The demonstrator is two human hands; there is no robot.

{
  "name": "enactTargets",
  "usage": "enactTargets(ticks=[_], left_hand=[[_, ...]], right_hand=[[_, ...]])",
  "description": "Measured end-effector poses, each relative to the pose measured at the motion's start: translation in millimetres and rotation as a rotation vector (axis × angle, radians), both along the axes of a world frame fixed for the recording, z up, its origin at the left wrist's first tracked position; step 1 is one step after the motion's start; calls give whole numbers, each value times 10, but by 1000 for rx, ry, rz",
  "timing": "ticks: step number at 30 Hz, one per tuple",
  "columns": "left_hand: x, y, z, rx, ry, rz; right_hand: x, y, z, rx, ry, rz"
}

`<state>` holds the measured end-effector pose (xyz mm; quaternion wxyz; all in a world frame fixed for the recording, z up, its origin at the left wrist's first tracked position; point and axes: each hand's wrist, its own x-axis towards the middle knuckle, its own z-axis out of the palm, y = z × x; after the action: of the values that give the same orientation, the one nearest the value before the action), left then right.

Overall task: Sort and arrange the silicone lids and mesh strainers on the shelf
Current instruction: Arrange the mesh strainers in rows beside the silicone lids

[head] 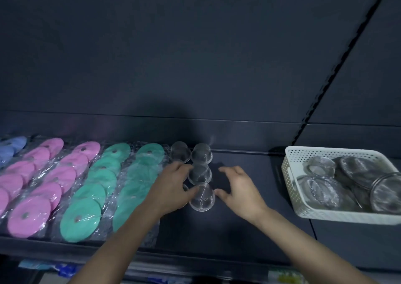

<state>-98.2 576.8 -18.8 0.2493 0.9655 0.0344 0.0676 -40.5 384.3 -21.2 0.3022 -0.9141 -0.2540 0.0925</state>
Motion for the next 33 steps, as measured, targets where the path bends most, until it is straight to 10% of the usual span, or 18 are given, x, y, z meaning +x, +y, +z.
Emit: enactTargets(ticks=[20,33], left_hand=[[875,-1862,244,13,10,-424],[1201,-2676,157,34,193,-229]], right_hand=[[579,-2156,346,-165,-195,-319],[800,-2963,220,-351,-367,-328]])
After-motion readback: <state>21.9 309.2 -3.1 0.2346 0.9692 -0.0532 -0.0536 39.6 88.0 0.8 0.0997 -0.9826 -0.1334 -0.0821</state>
